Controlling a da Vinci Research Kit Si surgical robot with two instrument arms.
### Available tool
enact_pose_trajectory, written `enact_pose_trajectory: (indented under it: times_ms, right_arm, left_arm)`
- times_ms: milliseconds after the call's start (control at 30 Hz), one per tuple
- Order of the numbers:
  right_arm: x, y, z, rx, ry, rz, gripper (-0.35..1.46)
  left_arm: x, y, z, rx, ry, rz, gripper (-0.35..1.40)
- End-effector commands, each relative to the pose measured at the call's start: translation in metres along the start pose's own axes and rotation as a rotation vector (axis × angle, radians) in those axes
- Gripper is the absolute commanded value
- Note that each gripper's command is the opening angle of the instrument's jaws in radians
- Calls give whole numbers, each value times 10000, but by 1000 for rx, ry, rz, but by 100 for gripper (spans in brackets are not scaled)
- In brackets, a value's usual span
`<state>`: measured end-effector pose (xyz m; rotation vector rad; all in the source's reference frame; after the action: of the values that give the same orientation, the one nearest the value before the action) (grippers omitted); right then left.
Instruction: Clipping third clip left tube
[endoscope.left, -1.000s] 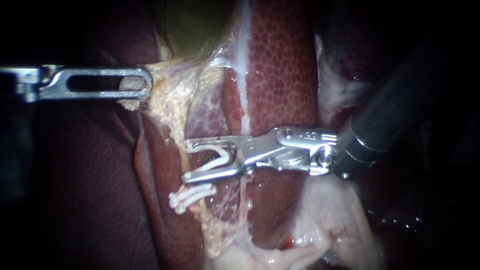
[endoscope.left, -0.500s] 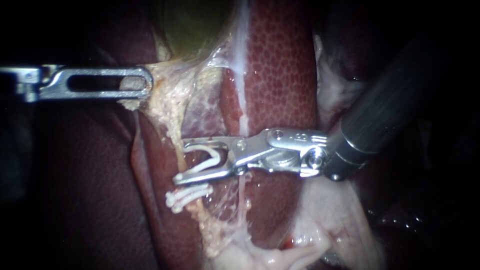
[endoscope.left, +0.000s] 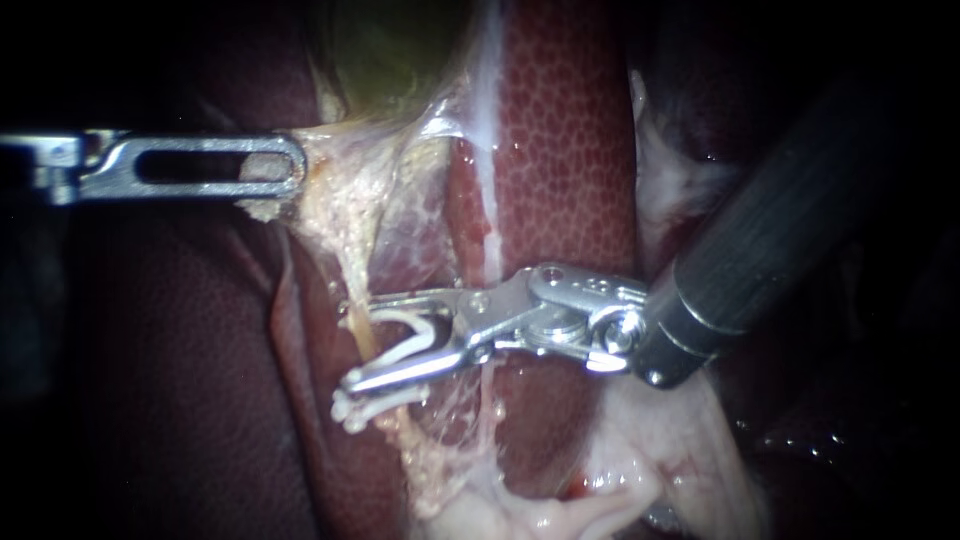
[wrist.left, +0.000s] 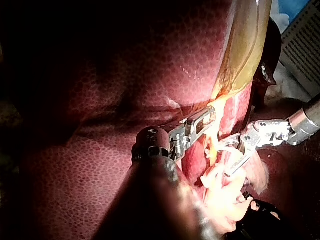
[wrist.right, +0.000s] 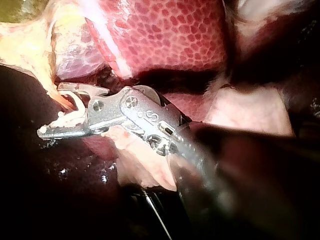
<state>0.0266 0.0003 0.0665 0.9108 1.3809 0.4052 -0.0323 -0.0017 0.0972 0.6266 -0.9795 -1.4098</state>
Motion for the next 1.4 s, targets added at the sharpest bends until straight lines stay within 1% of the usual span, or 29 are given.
enact_pose_trajectory:
  times_ms: [33, 333, 433, 767, 933, 1033, 1133, 1167, 1200, 1233, 1267, 1333, 1400]
  right_arm:
    - [-2, 1, 2, -1, -1, -1, 53]
    - [-10, 10, 17, -5, -2, 5, 54]
    - [-12, 11, 20, 1, -4, 8, 54]
    - [-8, 13, 21, 4, -3, 15, 48]
    - [-4, 13, 16, 6, -2, 18, 40]
    - [-3, 15, 10, 12, -2, 19, 30]
    - [-5, 17, 4, 11, -2, 25, 2]
    - [-6, 18, 3, 6, -10, 32, -16]
    - [-7, 19, 2, 5, -13, 32, -28]
    - [-8, 20, 1, 6, -13, 38, -35]
    - [-9, 20, -1, 6, -13, 49, -35]
    - [-9, 21, -2, -21, -6, 66, -35]
    - [-9, 21, -2, -22, -4, 90, -35]
  left_arm:
    - [0, 0, 0, 0, 0, 0, -35]
    - [1, 0, 0, 2, 1, 0, -35]
    - [1, 0, 0, 2, 1, 0, -35]
    - [1, 0, 0, 2, 1, 0, -35]
    - [1, 0, 0, 2, 1, 1, -35]
    - [1, 0, 0, 2, 2, 1, -35]
    - [1, 1, -1, 2, 2, 1, -35]
    - [1, 1, -1, 2, 2, 1, -35]
    - [1, 1, 0, 2, 2, 1, -35]
    - [1, 0, 0, 2, 1, 1, -35]
    - [1, 0, 0, 2, 1, 1, -35]
    - [1, 0, 0, 2, 1, 1, -35]
    - [1, 0, 0, 2, 1, 1, -35]
